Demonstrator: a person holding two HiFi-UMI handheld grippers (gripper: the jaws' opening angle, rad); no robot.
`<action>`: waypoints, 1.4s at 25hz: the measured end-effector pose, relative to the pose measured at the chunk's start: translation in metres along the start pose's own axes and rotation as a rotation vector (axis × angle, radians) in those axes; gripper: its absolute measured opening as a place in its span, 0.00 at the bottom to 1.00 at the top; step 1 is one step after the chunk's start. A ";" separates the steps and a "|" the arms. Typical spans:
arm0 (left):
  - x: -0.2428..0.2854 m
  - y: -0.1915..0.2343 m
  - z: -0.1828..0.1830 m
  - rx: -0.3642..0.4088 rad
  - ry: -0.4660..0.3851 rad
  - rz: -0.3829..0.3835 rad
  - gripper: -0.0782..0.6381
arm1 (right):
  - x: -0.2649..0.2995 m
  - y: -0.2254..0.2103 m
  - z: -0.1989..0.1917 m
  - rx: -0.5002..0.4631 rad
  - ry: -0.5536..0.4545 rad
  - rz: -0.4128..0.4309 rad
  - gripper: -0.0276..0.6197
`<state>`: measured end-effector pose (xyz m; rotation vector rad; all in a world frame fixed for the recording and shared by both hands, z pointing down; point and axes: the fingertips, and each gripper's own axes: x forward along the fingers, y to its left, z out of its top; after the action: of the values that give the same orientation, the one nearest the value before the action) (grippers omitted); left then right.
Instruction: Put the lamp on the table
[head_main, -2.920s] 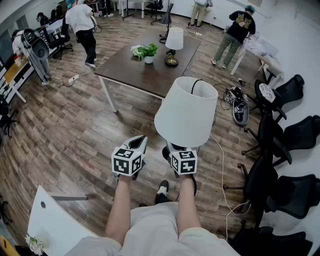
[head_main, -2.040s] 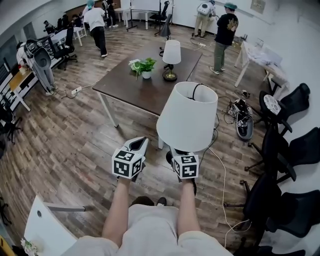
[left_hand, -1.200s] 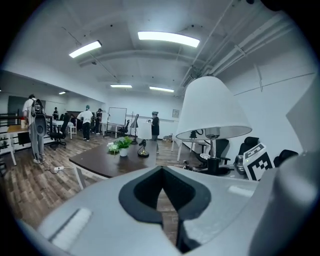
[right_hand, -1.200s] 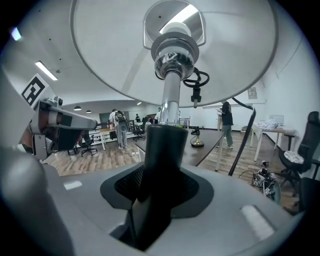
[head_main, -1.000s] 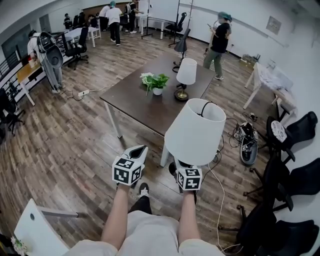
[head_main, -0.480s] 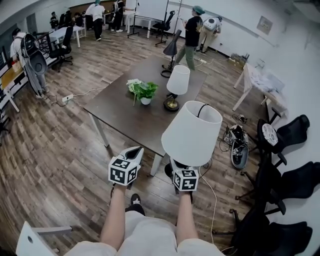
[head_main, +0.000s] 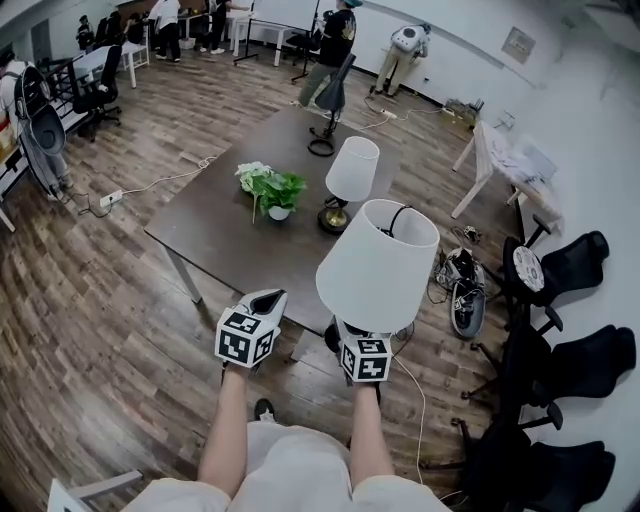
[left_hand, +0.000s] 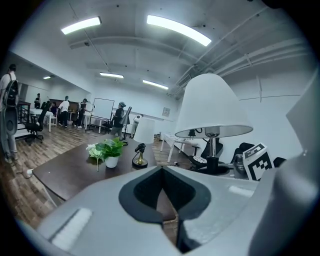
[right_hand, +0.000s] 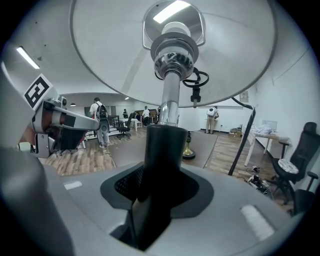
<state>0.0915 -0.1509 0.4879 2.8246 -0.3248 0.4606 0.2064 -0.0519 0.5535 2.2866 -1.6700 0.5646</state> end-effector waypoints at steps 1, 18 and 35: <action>0.004 0.006 0.002 0.004 0.002 -0.003 0.11 | 0.008 0.000 0.002 -0.002 0.000 -0.003 0.31; 0.053 0.033 -0.005 0.017 0.080 -0.077 0.11 | 0.047 -0.012 -0.005 0.050 0.010 -0.038 0.31; 0.126 0.089 0.045 -0.005 0.035 0.068 0.11 | 0.153 -0.055 0.053 -0.010 -0.021 0.103 0.31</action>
<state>0.1973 -0.2699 0.5089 2.8045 -0.4149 0.5218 0.3078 -0.1879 0.5764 2.2168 -1.8051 0.5540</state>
